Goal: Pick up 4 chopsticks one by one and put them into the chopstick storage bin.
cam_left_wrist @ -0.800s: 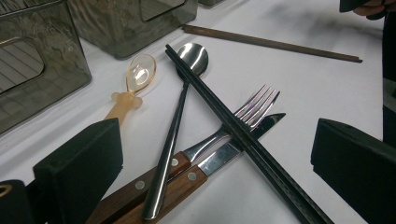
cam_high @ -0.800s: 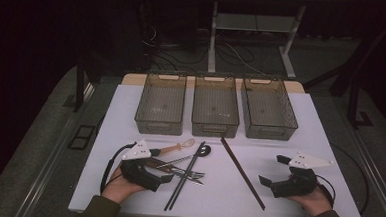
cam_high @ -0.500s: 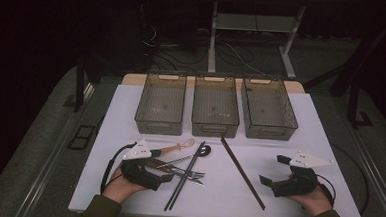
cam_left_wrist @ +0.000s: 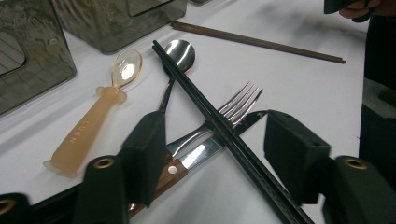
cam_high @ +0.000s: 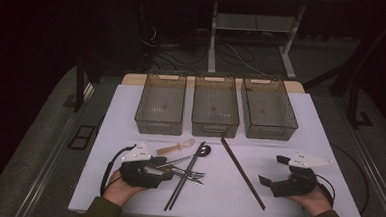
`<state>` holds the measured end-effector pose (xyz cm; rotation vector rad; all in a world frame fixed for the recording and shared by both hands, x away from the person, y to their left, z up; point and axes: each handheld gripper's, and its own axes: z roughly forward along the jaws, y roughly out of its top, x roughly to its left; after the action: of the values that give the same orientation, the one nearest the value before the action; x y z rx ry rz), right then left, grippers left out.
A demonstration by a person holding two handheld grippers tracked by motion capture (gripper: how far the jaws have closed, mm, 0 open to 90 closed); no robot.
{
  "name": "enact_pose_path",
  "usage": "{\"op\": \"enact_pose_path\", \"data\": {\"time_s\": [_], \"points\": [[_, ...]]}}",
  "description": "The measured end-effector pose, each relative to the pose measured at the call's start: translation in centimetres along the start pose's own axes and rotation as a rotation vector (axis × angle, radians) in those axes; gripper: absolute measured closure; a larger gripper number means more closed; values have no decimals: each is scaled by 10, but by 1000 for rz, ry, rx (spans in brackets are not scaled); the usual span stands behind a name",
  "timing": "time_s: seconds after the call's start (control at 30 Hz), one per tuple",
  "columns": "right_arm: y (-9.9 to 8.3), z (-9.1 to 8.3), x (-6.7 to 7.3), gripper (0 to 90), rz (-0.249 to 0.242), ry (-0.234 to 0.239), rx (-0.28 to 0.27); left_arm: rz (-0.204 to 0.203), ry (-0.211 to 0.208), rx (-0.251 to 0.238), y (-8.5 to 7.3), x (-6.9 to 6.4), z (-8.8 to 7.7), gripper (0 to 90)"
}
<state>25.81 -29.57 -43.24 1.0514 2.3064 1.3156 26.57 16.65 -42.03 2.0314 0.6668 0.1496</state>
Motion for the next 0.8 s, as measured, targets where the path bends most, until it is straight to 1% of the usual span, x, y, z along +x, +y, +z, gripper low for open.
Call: {"op": "enact_pose_path", "data": {"time_s": [0.07,0.17,0.23,0.3,0.33,0.37,0.4,0.47,0.57,0.7,0.8], "points": [[0,0,0,8,1,0,4,-3,0,-8,0,-1,-1,459],[0,1,1,8,1,-1,9,-3,-14,-8,1,-3,-2,532],[0,2,1,8,0,1,11,-2,-17,3,1,-5,0,591],[0,2,1,8,3,1,15,1,-31,22,2,-7,2,644],[0,2,1,8,3,1,15,-5,-36,26,2,-8,4,669],[0,2,1,8,3,1,15,5,-44,41,2,-8,5,694],[0,2,1,8,3,0,15,1,-49,45,2,-10,7,719],[-1,2,1,8,3,0,17,5,-61,73,2,-12,10,769],[-1,2,1,8,4,-3,16,12,-83,92,3,-15,13,840],[-1,3,1,8,5,-4,19,20,-101,118,3,-21,19,893],[-1,3,1,8,3,-5,21,54,-115,151,4,-25,24,897]]}}
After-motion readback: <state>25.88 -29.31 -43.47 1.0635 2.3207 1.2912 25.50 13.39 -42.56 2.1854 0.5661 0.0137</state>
